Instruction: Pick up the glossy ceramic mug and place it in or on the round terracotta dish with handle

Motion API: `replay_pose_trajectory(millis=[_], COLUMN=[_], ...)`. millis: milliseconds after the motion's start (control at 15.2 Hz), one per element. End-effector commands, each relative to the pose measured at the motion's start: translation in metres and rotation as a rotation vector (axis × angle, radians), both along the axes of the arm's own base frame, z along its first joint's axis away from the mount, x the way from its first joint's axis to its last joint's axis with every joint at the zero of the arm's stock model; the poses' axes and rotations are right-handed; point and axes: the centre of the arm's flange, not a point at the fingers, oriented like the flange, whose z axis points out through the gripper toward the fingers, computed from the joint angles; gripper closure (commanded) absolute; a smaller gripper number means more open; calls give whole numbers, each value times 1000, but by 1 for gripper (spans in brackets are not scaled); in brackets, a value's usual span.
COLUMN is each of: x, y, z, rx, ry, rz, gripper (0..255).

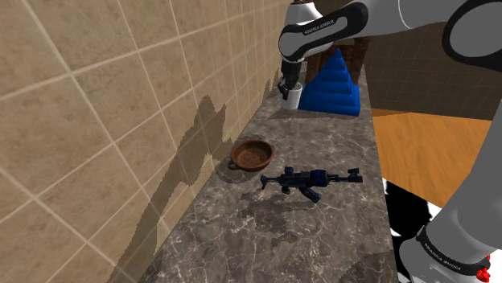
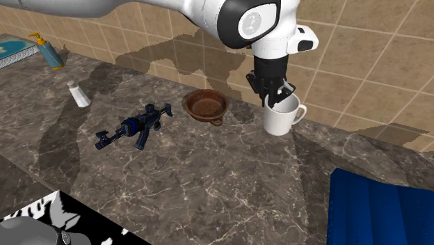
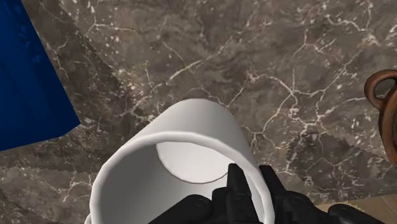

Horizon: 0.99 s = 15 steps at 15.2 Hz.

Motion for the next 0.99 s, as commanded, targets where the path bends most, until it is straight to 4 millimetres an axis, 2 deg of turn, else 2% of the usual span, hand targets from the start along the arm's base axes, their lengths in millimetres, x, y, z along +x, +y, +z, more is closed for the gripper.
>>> replay_pose_trajectory(millis=[0, 924], x=[-4, -31], y=[22, 204], z=[2, 17], rx=[0, 0], ry=[0, 0], rz=[0, 0], gripper=[255, 255])
